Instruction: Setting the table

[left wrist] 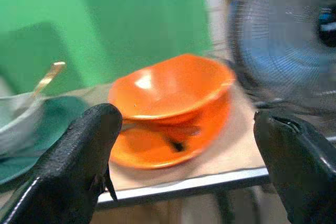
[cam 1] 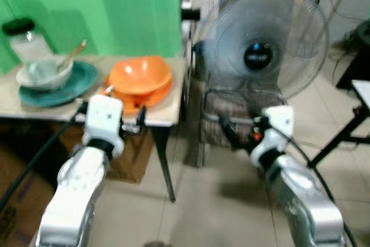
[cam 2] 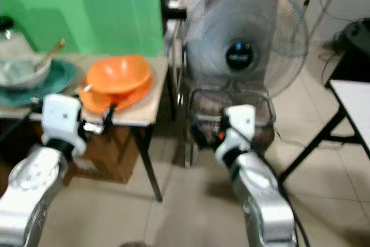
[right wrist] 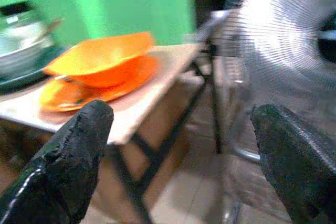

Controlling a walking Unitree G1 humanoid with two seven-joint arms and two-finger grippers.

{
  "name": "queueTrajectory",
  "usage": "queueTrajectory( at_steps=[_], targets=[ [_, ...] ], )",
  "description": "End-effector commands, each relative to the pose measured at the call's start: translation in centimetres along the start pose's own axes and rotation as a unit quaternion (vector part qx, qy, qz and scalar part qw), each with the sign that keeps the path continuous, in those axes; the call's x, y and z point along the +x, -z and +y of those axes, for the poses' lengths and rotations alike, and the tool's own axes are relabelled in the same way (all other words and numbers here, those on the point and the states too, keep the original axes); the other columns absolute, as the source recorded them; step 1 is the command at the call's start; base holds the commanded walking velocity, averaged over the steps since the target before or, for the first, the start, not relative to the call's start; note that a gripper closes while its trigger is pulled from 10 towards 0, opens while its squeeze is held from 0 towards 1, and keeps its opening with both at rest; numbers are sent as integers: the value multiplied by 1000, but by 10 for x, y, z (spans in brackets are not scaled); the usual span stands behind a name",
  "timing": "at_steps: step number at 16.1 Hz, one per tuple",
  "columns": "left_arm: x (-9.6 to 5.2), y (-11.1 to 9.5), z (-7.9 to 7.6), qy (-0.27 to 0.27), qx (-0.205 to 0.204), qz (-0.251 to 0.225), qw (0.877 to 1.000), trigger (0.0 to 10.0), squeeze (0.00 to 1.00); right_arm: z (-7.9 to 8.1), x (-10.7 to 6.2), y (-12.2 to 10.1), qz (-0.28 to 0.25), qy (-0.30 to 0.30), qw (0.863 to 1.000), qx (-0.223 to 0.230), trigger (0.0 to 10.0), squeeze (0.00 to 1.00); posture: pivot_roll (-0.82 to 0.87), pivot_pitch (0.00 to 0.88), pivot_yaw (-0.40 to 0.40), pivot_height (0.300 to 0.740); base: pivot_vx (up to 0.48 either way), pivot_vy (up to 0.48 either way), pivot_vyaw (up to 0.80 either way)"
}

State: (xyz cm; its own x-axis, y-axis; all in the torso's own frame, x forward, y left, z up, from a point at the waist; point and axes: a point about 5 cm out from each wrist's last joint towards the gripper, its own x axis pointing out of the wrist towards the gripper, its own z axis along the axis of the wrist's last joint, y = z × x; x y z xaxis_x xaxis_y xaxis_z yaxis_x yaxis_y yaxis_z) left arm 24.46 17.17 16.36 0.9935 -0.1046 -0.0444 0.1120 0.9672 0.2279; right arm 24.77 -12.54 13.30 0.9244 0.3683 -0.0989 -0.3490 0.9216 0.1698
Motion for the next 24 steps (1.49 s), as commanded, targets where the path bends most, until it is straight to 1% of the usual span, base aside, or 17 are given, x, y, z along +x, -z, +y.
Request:
queueTrajectory(
  at_steps=[1,3,4,5,6,7,8,9,10,11,12,14,15,16,20,22,24],
  targets=[
    [1,-1,5,-17,9,-1,1000,10000,0,3,2,-6,-13,-14,1000,-8,10000,1000,140,0,54,740,0,-480,781],
    [1,-1,6,-18,9,1,1000,10000,0,3,3,-6,-14,-15,1000,-3,10000,1000,143,0,53,740,0,-480,781],
    [1,-1,6,-19,-1,3,1000,10000,0,2,4,-6,-12,-12,1000,2,10000,1000,144,0,51,740,0,0,0],
    [1,1,4,-16,4,10,1000,10000,0,2,5,-5,-10,-10,1000,5,10000,945,143,0,53,740,0,0,0],
    [1,3,4,-16,6,15,1000,10000,0,2,6,-5,-11,-8,1000,2,10000,600,141,0,54,740,0,0,0],
    [1,5,4,-16,6,18,1000,10000,0,2,6,-5,-11,-7,1000,0,10000,600,141,0,54,740,0,0,0],
    [1,7,4,-13,9,20,1000,10000,0,-1,6,-4,-13,8,1000,0,10000,227,136,0,59,740,0,0,0],
    [0,7,4,-12,5,20,1000,10000,0,-3,5,-4,-13,19,1000,4,10000,0,136,0,61,740,0,0,0],
    [0,6,2,-3,0,20,1000,10000,0,-4,5,-4,-12,19,1000,1,10000,0,136,0,66,740,0,0,0],
    [0,6,1,2,0,19,1000,10000,0,-4,5,-4,-12,18,1000,-14,10000,0,136,0,65,740,0,0,0],
    [0,6,-1,9,-2,18,1000,10000,0,-2,5,-3,-7,2,1000,-18,10000,0,136,0,66,740,259,0,0],
    [-1,5,-2,12,0,18,1000,10000,0,0,6,-5,-9,6,1000,-27,10000,0,137,0,66,740,285,0,800],
    [-1,5,-2,12,0,17,1000,10000,0,0,6,-4,-11,9,1000,-21,10000,0,140,0,64,740,311,0,800],
    [-2,6,-2,13,0,18,1000,10000,0,-2,7,-4,-11,15,1000,-13,10000,0,140,0,63,740,311,0,0],
    [-2,6,-5,25,-2,18,1000,10000,0,-4,8,-6,-22,28,999,-10,10000,0,140,0,62,740,310,0,0],
    [-2,4,-10,47,-4,12,999,10000,0,-4,9,-7,-26,32,999,-6,10000,0,142,0,59,740,332,0,0],
    [-3,4,-12,55,-7,11,998,10000,0,-4,10,-8,-31,33,999,-3,10000,0,140,0,59,740,337,0,0]
  ],
)
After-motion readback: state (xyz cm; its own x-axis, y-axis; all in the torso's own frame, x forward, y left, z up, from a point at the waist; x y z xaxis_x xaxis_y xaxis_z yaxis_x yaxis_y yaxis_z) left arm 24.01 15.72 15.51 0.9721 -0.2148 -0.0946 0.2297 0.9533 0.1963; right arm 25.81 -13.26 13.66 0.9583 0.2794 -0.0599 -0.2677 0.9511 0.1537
